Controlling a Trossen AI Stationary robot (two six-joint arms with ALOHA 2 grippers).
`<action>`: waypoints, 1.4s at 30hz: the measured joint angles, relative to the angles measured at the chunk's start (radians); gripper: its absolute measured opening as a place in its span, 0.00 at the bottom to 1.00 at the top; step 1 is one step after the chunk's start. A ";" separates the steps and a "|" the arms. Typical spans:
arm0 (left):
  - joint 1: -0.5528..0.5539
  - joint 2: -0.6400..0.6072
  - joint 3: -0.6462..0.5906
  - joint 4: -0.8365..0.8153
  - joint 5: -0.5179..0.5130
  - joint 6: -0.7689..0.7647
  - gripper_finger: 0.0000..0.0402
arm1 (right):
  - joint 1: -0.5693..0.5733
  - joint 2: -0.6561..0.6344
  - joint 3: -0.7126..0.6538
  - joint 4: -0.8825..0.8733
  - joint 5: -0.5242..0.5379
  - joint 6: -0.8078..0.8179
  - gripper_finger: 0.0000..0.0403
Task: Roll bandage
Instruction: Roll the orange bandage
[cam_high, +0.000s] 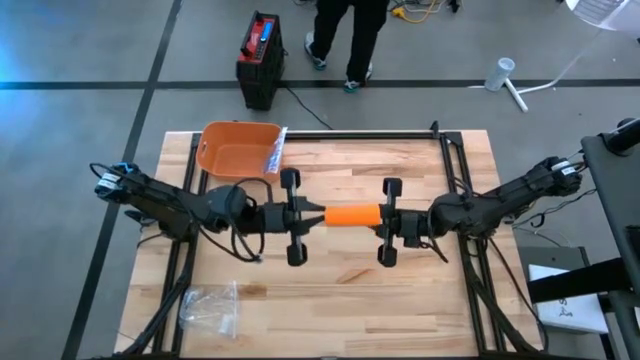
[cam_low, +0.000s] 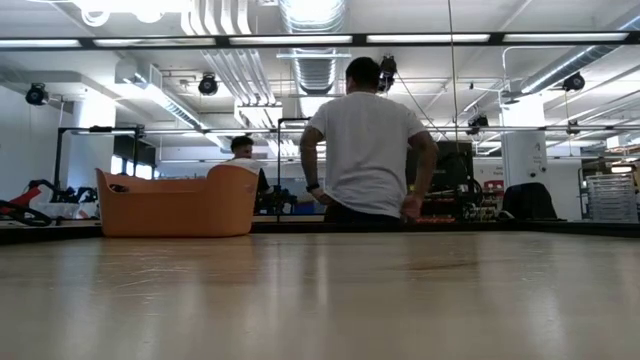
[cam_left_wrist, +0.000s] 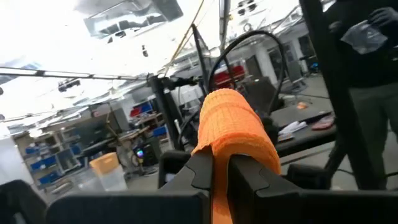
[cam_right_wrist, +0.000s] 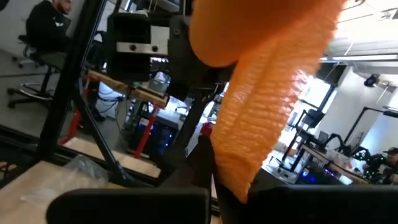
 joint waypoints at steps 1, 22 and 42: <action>0.006 0.000 -0.002 -0.002 -0.002 0.000 0.02 | 0.000 0.000 0.000 0.000 -0.001 0.002 0.00; 0.022 0.011 -0.008 -0.006 -0.035 0.074 0.02 | 0.055 0.005 0.049 -0.005 -0.022 0.125 0.00; 0.038 0.050 -0.006 -0.023 -0.129 0.105 0.02 | 0.036 -0.009 0.061 -0.035 -0.015 0.203 0.00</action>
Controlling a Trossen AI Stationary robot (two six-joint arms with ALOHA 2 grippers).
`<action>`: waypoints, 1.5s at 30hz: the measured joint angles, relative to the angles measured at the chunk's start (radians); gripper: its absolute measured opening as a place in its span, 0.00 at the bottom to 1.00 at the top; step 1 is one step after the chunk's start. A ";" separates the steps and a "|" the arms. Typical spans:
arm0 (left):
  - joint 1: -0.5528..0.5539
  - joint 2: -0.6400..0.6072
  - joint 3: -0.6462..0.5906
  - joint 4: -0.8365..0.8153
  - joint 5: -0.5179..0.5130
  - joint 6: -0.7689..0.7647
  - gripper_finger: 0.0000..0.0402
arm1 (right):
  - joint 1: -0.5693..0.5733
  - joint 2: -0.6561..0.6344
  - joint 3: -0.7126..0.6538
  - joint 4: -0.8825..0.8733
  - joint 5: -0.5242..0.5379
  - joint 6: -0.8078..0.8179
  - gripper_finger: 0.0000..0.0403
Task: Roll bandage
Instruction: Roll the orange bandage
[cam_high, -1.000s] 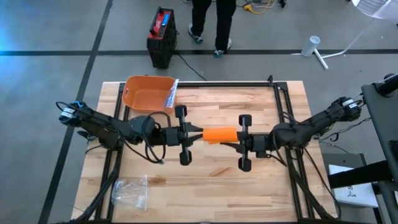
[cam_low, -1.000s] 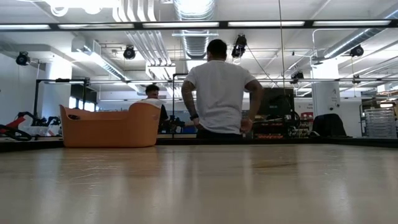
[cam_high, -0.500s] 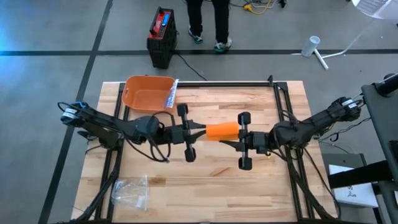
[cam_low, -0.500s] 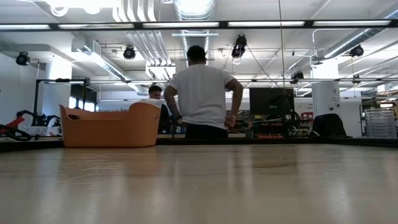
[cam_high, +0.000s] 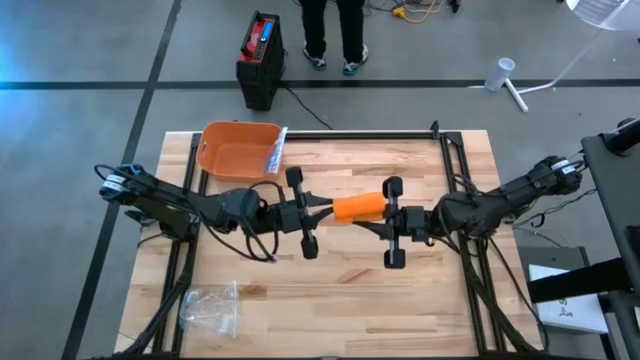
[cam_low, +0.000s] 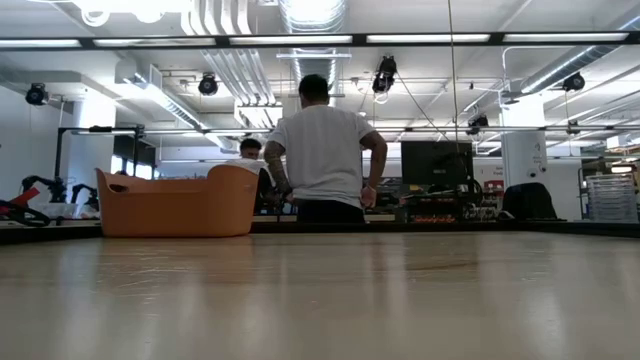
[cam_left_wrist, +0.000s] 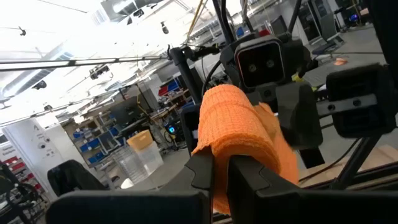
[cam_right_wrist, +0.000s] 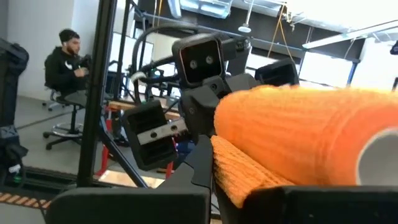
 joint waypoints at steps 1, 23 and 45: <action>0.000 -0.001 0.000 -0.002 -0.001 0.000 0.02 | 0.002 -0.002 0.000 0.002 0.000 0.006 0.00; -0.007 -0.004 -0.003 -0.033 0.033 -0.031 0.02 | 0.003 -0.007 0.000 0.008 -0.013 0.078 0.32; -0.005 0.002 -0.004 -0.083 -0.112 0.037 0.02 | -0.033 -0.006 0.000 0.014 0.220 0.692 0.34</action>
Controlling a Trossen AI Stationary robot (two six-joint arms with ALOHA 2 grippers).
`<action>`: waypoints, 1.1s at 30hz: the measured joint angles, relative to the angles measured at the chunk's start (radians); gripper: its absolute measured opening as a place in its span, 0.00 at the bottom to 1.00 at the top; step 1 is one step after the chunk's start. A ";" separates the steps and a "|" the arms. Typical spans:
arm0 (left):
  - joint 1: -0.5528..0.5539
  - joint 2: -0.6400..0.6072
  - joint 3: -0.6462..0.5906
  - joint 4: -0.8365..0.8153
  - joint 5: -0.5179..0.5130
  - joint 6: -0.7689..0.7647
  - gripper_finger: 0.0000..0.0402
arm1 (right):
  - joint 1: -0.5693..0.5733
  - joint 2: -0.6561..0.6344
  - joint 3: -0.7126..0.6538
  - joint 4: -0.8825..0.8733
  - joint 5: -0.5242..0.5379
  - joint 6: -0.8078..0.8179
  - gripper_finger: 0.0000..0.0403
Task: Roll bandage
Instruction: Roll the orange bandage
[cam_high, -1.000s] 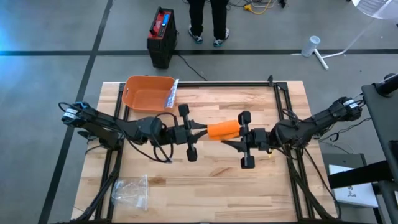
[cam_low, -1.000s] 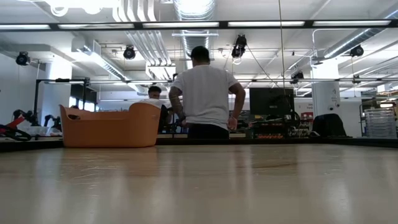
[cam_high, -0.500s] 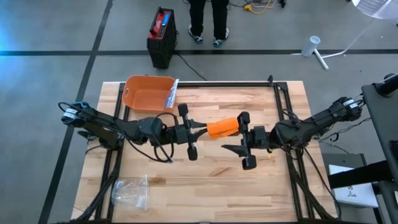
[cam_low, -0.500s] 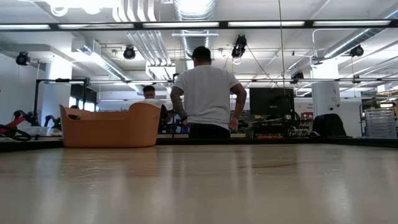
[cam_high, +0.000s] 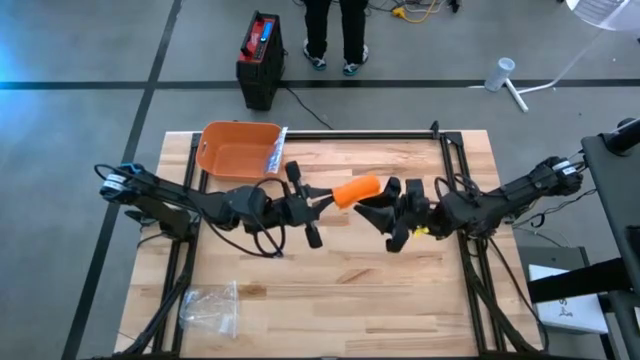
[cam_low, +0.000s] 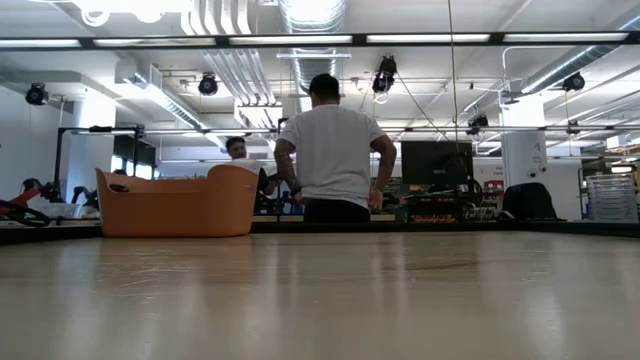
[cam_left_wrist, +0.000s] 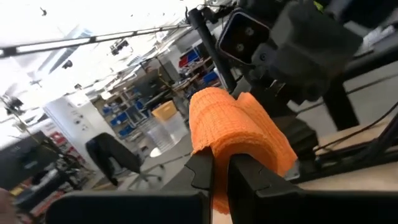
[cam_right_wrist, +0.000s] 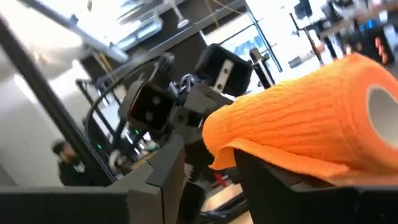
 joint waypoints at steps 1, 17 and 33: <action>0.000 0.003 0.000 0.001 -0.004 0.018 0.02 | -0.004 0.000 0.000 -0.001 0.006 0.043 0.34; -0.021 0.042 -0.002 -0.070 -0.043 0.465 0.02 | -0.014 -0.001 0.002 -0.265 0.085 0.526 0.33; -0.029 0.042 -0.004 -0.147 -0.064 0.718 0.03 | -0.018 0.014 0.001 -0.320 0.144 0.837 0.57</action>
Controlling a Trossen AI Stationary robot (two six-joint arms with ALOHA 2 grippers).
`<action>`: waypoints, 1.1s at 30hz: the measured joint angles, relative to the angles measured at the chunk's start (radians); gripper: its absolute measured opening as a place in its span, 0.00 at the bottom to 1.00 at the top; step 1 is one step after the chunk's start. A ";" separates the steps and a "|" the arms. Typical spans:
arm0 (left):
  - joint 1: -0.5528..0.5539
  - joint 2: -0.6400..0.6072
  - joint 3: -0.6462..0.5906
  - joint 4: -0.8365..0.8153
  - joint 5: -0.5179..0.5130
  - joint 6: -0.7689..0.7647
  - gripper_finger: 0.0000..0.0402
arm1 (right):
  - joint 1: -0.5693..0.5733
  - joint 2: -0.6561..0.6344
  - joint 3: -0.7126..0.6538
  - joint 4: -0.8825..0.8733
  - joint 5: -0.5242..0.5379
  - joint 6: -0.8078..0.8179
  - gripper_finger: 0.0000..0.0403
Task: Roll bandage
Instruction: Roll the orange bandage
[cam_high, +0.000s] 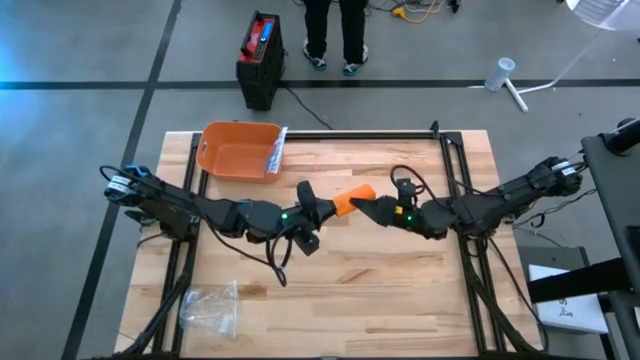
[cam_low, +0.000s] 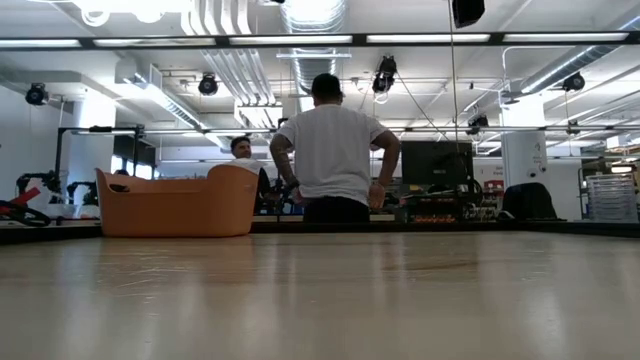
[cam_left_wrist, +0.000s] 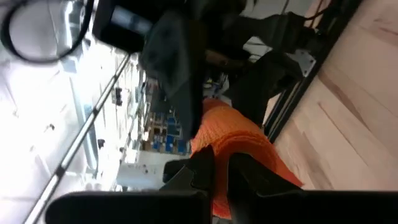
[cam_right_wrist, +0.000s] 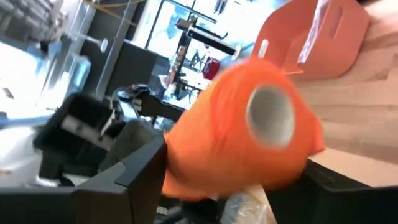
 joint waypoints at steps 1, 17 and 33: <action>-0.001 0.000 0.000 0.000 0.007 0.013 0.03 | 0.000 0.000 0.000 0.000 0.000 0.018 0.58; -0.013 -0.002 0.000 -0.028 0.001 0.052 0.03 | -0.001 0.005 -0.002 0.002 -0.033 0.141 0.49; -0.009 -0.003 0.000 -0.026 -0.009 0.013 0.04 | 0.001 0.004 -0.002 0.008 -0.159 0.108 0.55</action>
